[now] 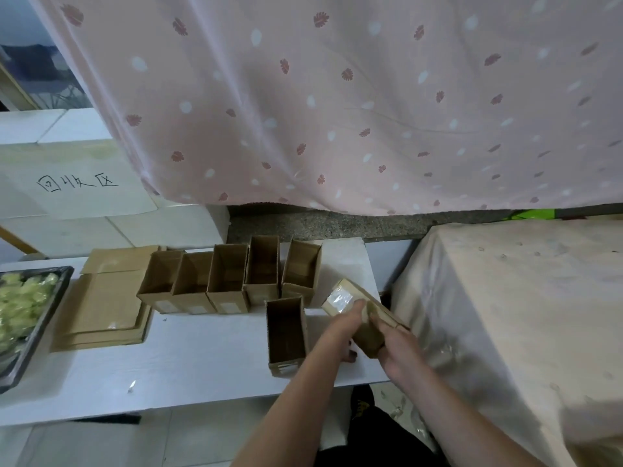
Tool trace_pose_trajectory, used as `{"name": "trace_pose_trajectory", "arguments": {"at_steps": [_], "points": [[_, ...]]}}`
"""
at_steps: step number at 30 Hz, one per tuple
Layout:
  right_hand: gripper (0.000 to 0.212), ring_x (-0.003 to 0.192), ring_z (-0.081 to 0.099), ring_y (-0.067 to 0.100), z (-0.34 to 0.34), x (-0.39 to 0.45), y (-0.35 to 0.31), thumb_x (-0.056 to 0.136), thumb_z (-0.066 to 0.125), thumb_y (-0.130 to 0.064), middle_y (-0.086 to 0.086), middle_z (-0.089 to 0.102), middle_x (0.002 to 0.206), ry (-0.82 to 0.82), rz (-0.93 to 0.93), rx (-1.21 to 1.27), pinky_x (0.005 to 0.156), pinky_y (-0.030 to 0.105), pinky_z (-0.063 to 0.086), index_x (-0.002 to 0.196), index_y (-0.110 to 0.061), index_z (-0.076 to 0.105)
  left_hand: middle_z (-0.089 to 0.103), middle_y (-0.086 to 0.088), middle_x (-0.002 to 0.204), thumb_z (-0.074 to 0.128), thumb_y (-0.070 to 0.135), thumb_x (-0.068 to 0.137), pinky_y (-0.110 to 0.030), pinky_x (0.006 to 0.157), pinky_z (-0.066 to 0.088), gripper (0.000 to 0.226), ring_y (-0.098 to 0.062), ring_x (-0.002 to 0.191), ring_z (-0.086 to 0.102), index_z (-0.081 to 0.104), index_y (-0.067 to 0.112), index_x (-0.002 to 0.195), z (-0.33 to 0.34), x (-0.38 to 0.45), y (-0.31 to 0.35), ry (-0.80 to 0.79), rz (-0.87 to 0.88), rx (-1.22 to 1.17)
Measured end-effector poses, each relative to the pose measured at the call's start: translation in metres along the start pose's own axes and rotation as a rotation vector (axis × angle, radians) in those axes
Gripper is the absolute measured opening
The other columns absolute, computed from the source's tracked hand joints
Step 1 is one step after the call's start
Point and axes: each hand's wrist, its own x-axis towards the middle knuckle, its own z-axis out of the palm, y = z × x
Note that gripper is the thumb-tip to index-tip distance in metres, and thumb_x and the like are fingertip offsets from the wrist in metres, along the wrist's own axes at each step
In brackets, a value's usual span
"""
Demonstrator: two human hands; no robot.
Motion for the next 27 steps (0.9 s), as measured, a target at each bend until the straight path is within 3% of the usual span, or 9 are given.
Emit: {"name": "trace_pose_trajectory", "arguments": {"at_steps": [4, 7, 10, 14, 17, 20, 22, 25, 27], "points": [[0.021, 0.098, 0.072, 0.031, -0.004, -0.005, -0.001, 0.090, 0.072, -0.012, 0.012, 0.076, 0.102, -0.019, -0.038, -0.084, 0.082, 0.042, 0.059, 0.110, -0.008, 0.072, 0.057, -0.019, 0.131, 0.071, 0.064, 0.080, -0.050, 0.106, 0.047, 0.087, -0.037, 0.120, 0.055, 0.042, 0.009, 0.141, 0.013, 0.008, 0.002, -0.040, -0.058, -0.321], [0.014, 0.092, 0.073, 0.028, -0.002, -0.011, 0.000, 0.090, 0.070, -0.009, 0.009, 0.077, 0.095, -0.006, -0.096, -0.178, 0.074, 0.036, 0.059, 0.103, -0.008, 0.074, 0.063, -0.015, 0.116, 0.076, 0.058, 0.078, -0.048, 0.106, 0.047, 0.078, -0.034, 0.111, 0.059, 0.051, 0.008, 0.133, 0.020, 0.018, 0.003, 0.030, -0.001, -0.273], [0.010, 0.084, 0.073, 0.027, -0.001, -0.016, 0.000, 0.093, 0.065, -0.007, 0.010, 0.077, 0.089, 0.012, -0.135, -0.286, 0.064, 0.031, 0.058, 0.097, -0.008, 0.074, 0.066, -0.013, 0.116, 0.083, 0.047, 0.074, -0.047, 0.102, 0.049, 0.072, -0.033, 0.107, 0.061, 0.058, 0.008, 0.128, 0.024, 0.025, 0.003, 0.057, 0.035, -0.270], [0.010, 0.083, 0.075, 0.025, -0.025, -0.016, -0.016, 0.093, 0.067, -0.008, 0.013, 0.077, 0.091, -0.175, -0.065, -0.471, 0.070, 0.031, 0.061, 0.092, -0.006, 0.076, 0.059, -0.007, 0.114, 0.085, 0.043, 0.073, -0.041, 0.081, 0.051, 0.068, -0.028, 0.102, 0.058, 0.049, 0.011, 0.122, 0.025, 0.033, 0.002, 0.165, 0.117, -0.201], [0.007, 0.083, 0.075, 0.026, -0.057, -0.009, -0.037, 0.091, 0.070, -0.009, 0.012, 0.077, 0.087, -0.260, 0.029, -0.651, 0.078, 0.038, 0.062, 0.092, -0.005, 0.074, 0.050, -0.008, 0.126, 0.084, 0.041, 0.075, -0.045, 0.094, 0.053, 0.083, -0.029, 0.112, 0.054, 0.034, 0.013, 0.136, 0.020, 0.041, -0.002, 0.323, 0.271, 0.086], [0.004, 0.079, 0.075, 0.027, -0.068, 0.005, -0.062, 0.089, 0.072, -0.009, 0.011, 0.075, 0.084, -0.162, -0.111, -0.736, 0.084, 0.048, 0.060, 0.090, -0.012, 0.074, 0.039, -0.012, 0.146, 0.087, 0.036, 0.071, -0.047, 0.104, 0.049, 0.102, -0.034, 0.129, 0.049, 0.024, 0.011, 0.148, 0.012, 0.043, -0.007, 0.431, 0.450, 0.517], [0.009, 0.084, 0.073, 0.025, -0.063, 0.016, -0.079, 0.089, 0.070, -0.012, 0.007, 0.074, 0.090, -0.110, -0.240, -0.810, 0.086, 0.045, 0.060, 0.098, -0.014, 0.072, 0.036, -0.010, 0.150, 0.087, 0.040, 0.069, -0.050, 0.109, 0.044, 0.108, -0.033, 0.133, 0.045, 0.021, 0.014, 0.151, 0.008, 0.045, -0.013, 0.417, 0.542, 0.749], [0.044, 0.105, 0.064, 0.016, -0.048, 0.028, -0.096, 0.086, 0.076, -0.023, 0.000, 0.066, 0.117, -0.217, -0.408, -1.095, 0.088, 0.027, 0.053, 0.128, -0.020, 0.061, 0.034, -0.005, 0.152, 0.081, 0.051, 0.071, -0.053, 0.116, 0.032, 0.106, -0.031, 0.138, 0.037, 0.021, 0.021, 0.153, 0.005, 0.049, -0.022, 0.354, 0.646, 1.004], [0.076, 0.128, 0.048, 0.017, -0.041, 0.035, -0.097, 0.080, 0.081, -0.031, -0.001, 0.047, 0.144, -0.397, -0.459, -1.305, 0.102, 0.031, 0.045, 0.146, -0.026, 0.044, 0.034, -0.005, 0.154, 0.076, 0.060, 0.073, -0.050, 0.123, 0.018, 0.103, -0.031, 0.142, 0.031, 0.024, 0.021, 0.153, 0.005, 0.052, -0.027, 0.317, 0.708, 1.100]]}}
